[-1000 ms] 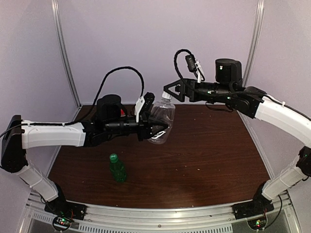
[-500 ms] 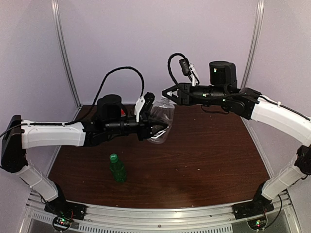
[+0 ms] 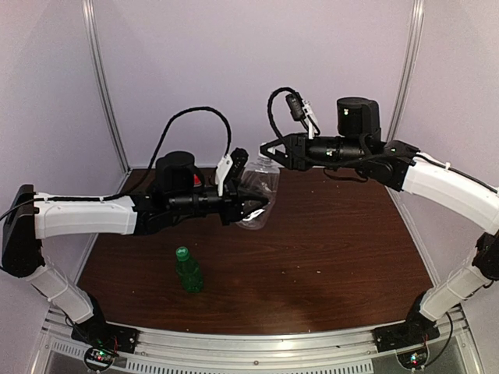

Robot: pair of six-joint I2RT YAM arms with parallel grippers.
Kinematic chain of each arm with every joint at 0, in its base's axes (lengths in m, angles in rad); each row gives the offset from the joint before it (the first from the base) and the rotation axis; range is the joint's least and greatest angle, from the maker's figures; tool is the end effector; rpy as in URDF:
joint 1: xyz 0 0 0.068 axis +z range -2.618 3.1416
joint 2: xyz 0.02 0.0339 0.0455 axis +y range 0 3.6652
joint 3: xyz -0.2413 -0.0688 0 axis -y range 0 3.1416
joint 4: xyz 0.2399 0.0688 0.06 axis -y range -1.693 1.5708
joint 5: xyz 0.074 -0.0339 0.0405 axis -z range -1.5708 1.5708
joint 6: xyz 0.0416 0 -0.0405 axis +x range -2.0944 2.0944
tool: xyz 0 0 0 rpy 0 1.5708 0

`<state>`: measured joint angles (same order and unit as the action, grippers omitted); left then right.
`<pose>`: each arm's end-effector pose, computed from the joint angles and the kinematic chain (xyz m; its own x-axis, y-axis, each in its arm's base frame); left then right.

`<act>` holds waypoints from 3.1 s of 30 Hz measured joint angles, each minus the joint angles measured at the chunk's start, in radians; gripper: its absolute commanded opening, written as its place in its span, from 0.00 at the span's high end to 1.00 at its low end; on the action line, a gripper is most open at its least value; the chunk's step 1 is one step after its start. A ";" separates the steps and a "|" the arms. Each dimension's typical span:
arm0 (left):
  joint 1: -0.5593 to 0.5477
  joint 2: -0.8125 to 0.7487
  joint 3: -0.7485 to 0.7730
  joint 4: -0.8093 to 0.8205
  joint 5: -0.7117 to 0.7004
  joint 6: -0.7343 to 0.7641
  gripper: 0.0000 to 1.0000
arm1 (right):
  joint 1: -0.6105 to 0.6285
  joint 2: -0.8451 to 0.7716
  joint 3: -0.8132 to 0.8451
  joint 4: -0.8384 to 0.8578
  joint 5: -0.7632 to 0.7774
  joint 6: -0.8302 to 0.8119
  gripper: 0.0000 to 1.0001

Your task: Unscrew the bottle caps

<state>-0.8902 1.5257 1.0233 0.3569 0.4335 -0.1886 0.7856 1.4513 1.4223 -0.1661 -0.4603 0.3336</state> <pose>0.2122 -0.2899 0.2754 -0.2709 0.0642 -0.9605 0.9326 0.2648 -0.2453 0.2287 0.2549 0.3845 -0.4379 -0.0231 -0.8987 -0.8449 0.3521 0.4026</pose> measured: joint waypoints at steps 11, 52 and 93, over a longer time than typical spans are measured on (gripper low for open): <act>0.014 -0.007 -0.023 0.069 0.269 0.005 0.64 | -0.094 -0.002 -0.021 0.051 -0.481 -0.221 0.73; 0.013 0.006 0.021 -0.034 0.067 -0.012 0.65 | 0.010 -0.045 -0.019 0.001 0.089 0.061 0.15; 0.020 0.033 0.002 0.118 0.654 -0.105 0.67 | -0.093 -0.027 -0.086 0.136 -0.760 -0.327 0.77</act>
<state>-0.8700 1.5585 1.0256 0.4751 1.0874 -0.2935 0.6930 1.4242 1.3361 -0.0303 -1.2205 0.0067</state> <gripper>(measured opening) 0.328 0.317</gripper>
